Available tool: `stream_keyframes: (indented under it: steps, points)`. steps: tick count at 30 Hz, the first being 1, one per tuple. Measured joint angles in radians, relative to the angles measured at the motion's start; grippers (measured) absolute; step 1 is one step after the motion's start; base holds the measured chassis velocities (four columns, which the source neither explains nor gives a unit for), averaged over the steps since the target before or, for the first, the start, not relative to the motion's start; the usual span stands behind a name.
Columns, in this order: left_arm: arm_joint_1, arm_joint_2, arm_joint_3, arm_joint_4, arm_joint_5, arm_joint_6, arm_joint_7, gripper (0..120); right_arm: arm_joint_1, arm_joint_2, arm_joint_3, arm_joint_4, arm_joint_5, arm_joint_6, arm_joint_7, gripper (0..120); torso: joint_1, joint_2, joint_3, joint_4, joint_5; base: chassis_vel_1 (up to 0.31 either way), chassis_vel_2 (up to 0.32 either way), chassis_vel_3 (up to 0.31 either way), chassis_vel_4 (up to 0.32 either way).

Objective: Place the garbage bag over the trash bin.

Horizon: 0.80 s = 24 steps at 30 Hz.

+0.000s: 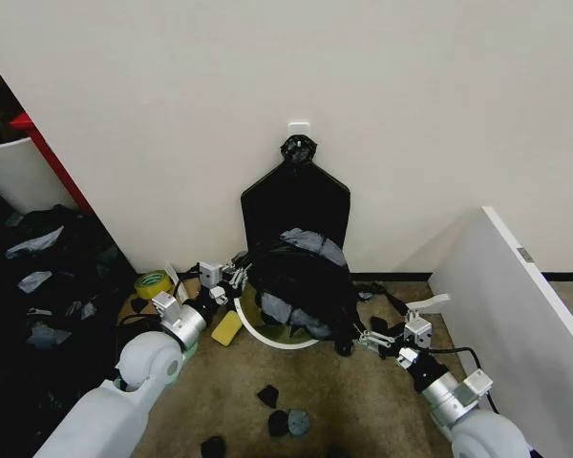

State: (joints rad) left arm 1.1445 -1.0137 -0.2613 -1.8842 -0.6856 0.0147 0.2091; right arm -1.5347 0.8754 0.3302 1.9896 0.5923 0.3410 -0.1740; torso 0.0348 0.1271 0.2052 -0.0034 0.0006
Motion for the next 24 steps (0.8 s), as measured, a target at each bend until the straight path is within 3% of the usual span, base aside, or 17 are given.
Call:
stream_keyframes:
  steps: [10,20,24]
  points:
    - [0.009,-0.005,-0.001,-0.003,0.011,-0.005,0.001,5,0.059,0.062,-0.040,-0.010,0.073,0.141,0.142,100,0.000,0.000,0.000,0.0002,0.0000,0.000,0.000,0.000,0.000]
    - [-0.004,-0.021,-0.002,0.011,0.008,-0.005,-0.020,5,0.039,0.072,-0.056,0.062,0.321,0.233,-0.012,100,0.000,0.000,0.000,0.0001,-0.0001,0.000,0.000,0.000,0.000]
    - [-0.004,-0.026,-0.010,0.018,0.006,-0.005,-0.025,5,0.043,0.078,-0.049,0.063,0.335,0.237,-0.013,100,0.000,0.000,0.000,0.0001,0.0000,0.000,0.000,0.000,0.000]
